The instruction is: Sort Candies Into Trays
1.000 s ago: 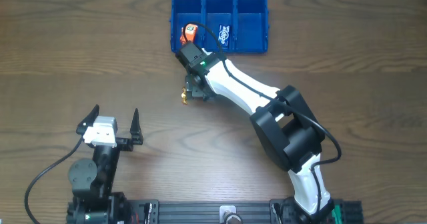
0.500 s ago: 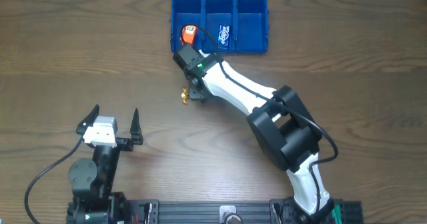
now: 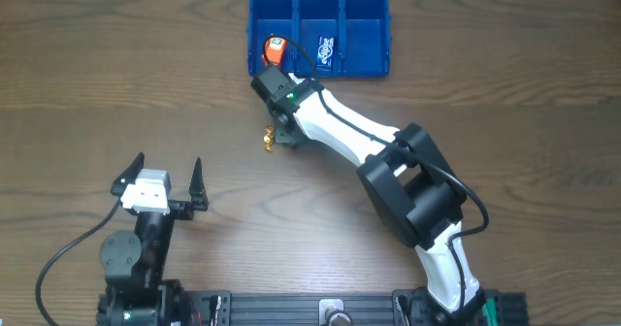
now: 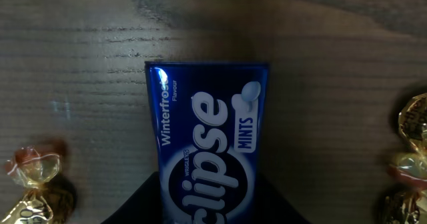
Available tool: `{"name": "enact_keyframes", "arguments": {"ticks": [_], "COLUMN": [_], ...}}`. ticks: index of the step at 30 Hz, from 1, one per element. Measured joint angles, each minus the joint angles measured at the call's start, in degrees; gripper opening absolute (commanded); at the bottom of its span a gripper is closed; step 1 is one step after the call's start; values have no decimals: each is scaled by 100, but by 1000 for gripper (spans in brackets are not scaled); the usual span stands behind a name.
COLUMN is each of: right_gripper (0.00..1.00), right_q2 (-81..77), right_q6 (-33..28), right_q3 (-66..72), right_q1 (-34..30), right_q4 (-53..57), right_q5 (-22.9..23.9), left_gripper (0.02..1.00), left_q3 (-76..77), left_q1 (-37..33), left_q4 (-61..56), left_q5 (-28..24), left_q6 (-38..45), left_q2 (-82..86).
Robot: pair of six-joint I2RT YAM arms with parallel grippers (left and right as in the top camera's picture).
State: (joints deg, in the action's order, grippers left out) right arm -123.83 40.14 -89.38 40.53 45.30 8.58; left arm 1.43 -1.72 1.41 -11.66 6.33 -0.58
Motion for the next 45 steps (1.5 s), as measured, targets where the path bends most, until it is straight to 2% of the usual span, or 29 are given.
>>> {"name": "enact_keyframes", "arguments": {"ticks": [5,8,10,13,19,24,29,45], "right_gripper": [167,167,174,176,176,176,176,178], "right_q2": [629,1226,1342,1342,1220,673,138,125], "right_q6": [-170,-455,-756,-1075,-1718,-1945,-1956,-1698], "right_q3": [28,-426,-887,-1108,-1165,-1182,-1182,-1182], "right_q1": [4,-48,-170,-409,-1051,-1193,-1292,-1287], "right_q4": [133,339,103,-240,-1134,-1587,-1733,-1912], "right_q5": [457,960,1257,1397,1266,1043,782,807], "left_gripper": [998,998,998,998,998,998,998,998], "left_q3": [0,0,0,0,0,0,0,0], "left_q1": [0,0,0,0,0,0,0,0], "left_q4": [0,2,2,0,2,2,2,2], "left_q5": [0,0,0,2,2,0,0,0], "left_q6": [2,2,2,2,2,2,2,2], "left_q2": [0,0,0,0,0,0,0,0]}}
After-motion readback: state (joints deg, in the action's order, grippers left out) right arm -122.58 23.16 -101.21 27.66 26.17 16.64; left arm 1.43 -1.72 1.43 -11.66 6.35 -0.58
